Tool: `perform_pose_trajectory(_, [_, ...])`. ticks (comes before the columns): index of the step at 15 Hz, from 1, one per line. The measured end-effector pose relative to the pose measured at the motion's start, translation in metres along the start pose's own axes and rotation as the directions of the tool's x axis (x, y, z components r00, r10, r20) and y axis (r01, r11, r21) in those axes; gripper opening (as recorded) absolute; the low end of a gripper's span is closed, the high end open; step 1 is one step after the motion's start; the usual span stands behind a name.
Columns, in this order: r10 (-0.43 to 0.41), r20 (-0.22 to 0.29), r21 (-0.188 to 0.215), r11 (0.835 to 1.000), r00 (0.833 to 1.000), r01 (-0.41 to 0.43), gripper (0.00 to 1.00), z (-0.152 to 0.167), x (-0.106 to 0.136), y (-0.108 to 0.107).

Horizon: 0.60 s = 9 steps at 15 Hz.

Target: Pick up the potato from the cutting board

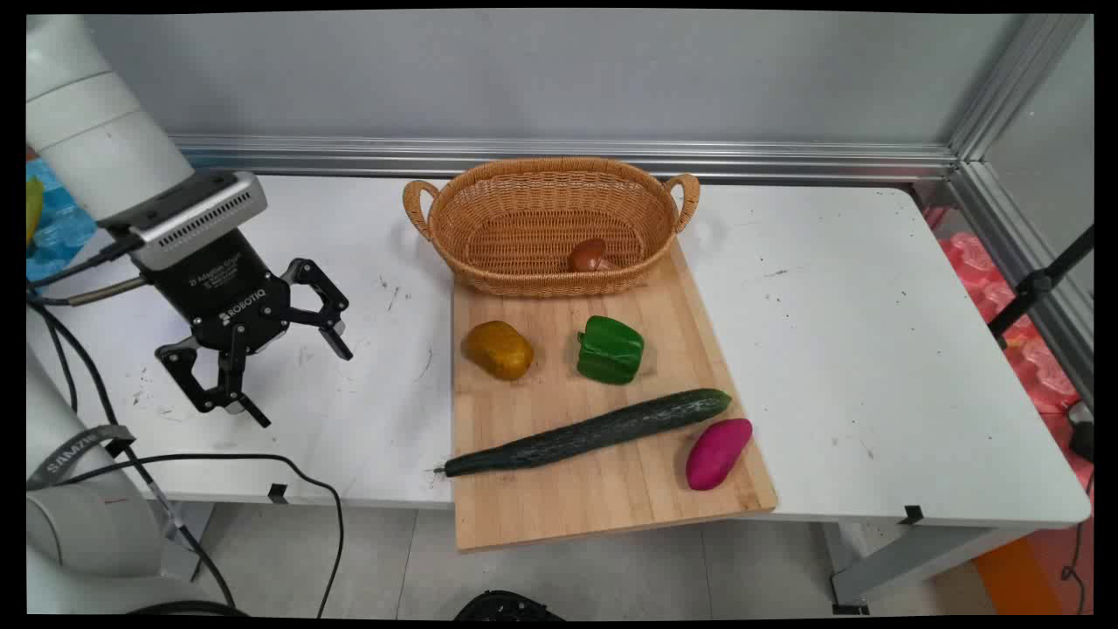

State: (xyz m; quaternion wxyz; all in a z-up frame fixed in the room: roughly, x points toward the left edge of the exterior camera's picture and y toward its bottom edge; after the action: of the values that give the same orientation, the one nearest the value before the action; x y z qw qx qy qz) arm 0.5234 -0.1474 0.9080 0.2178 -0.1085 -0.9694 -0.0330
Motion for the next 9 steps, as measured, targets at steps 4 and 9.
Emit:
perform_pose_trajectory(4, [-0.102,-0.020,0.040,0.994,0.995,0.103,1.00,-0.004,-0.001,-0.010])
perform_pose_trajectory(9, [-0.286,-0.063,0.119,0.949,0.956,0.292,1.00,-0.010,0.004,-0.044])
